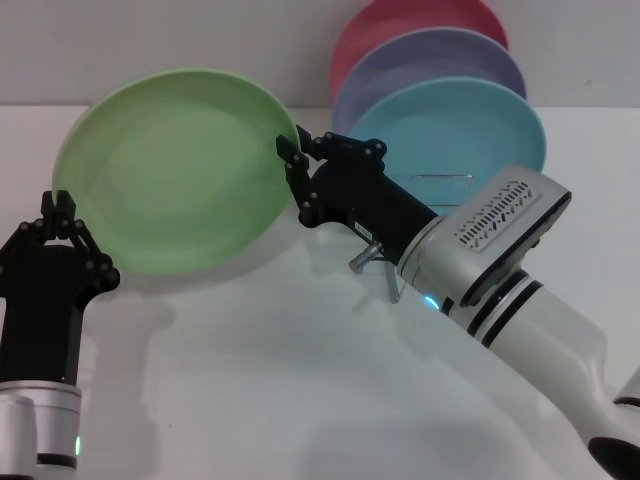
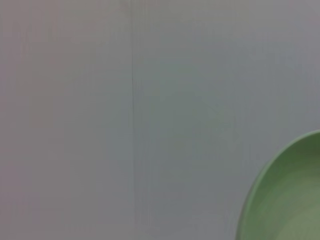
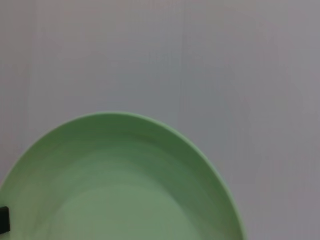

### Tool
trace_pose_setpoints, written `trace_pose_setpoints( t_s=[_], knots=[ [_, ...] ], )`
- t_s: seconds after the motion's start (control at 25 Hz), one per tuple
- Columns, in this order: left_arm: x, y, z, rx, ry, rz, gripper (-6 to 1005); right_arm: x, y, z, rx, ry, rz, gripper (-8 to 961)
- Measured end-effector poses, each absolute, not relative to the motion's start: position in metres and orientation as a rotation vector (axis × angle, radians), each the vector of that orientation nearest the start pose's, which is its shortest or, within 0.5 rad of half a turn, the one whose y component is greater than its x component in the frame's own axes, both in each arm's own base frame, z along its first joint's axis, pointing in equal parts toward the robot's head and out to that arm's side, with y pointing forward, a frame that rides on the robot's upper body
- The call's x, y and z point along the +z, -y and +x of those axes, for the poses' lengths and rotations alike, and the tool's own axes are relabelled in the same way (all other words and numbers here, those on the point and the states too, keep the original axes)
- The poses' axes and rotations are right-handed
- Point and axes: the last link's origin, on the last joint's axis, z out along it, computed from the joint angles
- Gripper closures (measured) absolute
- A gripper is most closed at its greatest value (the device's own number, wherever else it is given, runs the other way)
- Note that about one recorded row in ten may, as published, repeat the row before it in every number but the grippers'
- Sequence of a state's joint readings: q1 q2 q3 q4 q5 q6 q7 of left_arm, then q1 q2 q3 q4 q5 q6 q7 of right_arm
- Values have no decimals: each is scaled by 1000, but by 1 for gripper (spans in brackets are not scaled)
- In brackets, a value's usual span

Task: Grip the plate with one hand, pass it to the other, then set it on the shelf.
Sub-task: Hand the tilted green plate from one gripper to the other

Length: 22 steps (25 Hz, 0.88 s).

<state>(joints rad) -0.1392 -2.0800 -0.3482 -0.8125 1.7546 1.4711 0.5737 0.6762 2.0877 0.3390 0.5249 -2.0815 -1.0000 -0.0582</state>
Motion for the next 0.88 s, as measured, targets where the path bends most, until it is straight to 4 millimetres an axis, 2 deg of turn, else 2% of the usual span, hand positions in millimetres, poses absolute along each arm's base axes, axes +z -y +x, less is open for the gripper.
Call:
trace_pose_setpoints(
  t_s=[0.88],
  knots=[
    [-58,-231,-253,-700,440,-1382,870,-124,-342,162,908,-275,-2129,867]
  ],
)
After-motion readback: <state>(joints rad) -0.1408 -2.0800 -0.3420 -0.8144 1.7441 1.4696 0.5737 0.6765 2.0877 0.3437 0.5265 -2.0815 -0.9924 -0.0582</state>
